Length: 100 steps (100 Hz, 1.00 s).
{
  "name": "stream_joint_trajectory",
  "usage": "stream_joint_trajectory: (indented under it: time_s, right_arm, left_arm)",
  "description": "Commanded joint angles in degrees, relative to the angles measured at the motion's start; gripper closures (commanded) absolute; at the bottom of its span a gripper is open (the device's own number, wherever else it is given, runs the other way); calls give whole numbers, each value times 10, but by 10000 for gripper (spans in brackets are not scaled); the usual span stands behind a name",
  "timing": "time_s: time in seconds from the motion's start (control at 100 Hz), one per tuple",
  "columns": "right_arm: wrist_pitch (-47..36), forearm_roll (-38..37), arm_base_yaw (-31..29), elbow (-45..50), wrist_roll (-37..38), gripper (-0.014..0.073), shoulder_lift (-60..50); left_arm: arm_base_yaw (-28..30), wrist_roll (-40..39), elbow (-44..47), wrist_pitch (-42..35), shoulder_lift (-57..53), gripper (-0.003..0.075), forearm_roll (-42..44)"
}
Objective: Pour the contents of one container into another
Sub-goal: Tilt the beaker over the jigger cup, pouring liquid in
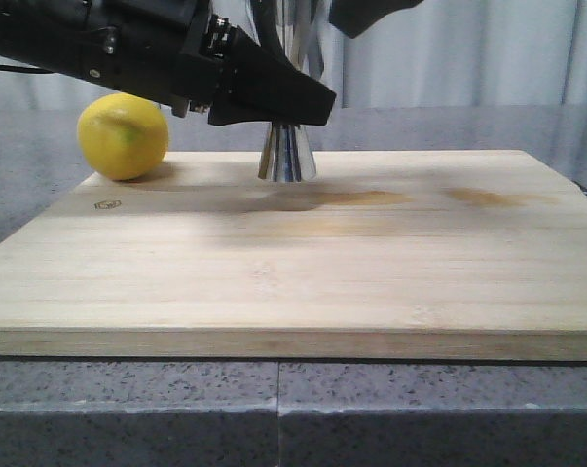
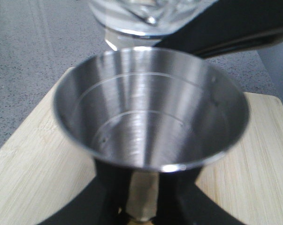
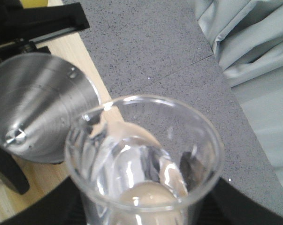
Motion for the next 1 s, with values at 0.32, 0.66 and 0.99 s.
stream_joint_trajectory:
  time_s: [0.32,0.66,0.99]
  right_arm:
    - [-33,-50,0,-22,-23,314,-18]
    - [-39,-52,0,-22,-52,314,-16]
    - [-50,-52,0,-22,-80,314,-16]
  left_arm:
    - [2,-6,-17,34,-30,627,-36]
    - [2,-6,-17,34,-30,627,-36]
    - [2,-6,-17,34,-30,627,-36]
